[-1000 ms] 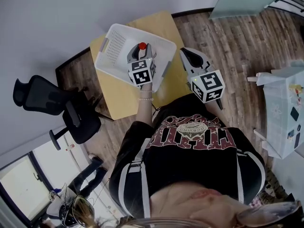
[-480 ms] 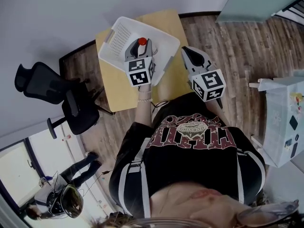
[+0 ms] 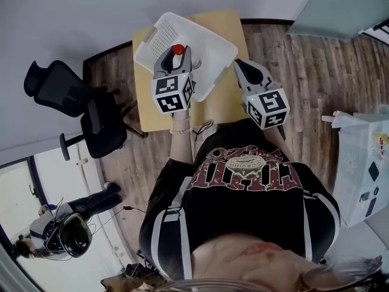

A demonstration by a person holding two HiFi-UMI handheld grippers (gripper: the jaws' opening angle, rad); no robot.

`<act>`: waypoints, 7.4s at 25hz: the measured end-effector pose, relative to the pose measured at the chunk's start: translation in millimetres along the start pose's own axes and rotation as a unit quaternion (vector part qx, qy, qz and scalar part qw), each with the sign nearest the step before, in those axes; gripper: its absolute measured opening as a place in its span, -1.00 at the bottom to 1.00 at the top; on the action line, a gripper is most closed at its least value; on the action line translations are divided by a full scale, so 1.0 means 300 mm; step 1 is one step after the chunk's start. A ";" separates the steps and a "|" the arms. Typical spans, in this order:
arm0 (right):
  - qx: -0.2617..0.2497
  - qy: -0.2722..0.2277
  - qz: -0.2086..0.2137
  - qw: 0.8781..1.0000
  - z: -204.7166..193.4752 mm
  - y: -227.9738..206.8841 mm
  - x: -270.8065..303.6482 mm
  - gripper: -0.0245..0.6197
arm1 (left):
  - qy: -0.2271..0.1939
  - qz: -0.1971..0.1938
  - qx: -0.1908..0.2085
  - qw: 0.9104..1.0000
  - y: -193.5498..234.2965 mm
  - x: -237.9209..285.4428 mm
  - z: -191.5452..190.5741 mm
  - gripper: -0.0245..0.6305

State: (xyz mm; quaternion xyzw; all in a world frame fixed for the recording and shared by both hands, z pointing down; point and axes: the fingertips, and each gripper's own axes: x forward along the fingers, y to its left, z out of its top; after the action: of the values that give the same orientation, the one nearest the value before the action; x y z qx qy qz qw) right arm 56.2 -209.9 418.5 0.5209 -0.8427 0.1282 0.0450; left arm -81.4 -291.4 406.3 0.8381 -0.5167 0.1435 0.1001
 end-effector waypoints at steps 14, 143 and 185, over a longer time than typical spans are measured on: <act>-0.005 -0.002 0.033 0.999 -0.006 0.044 -0.031 -0.87 | -0.028 0.030 -0.004 0.999 0.027 -0.157 0.072 -0.32; -0.028 0.049 0.083 0.995 -0.095 0.272 0.185 -0.87 | 0.036 0.127 -0.062 0.989 0.354 -0.289 -0.592 -0.32; -0.038 0.036 0.128 0.990 -0.080 0.315 0.128 -0.87 | -0.062 0.194 -0.072 0.976 0.307 -0.490 -0.375 -0.56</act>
State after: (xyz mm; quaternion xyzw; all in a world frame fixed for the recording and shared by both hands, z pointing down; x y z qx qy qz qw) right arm -46.7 -196.7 433.5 0.4017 -0.9046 0.1195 0.0780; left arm -241.6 -173.9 463.2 0.7195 -0.6840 0.0702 0.0978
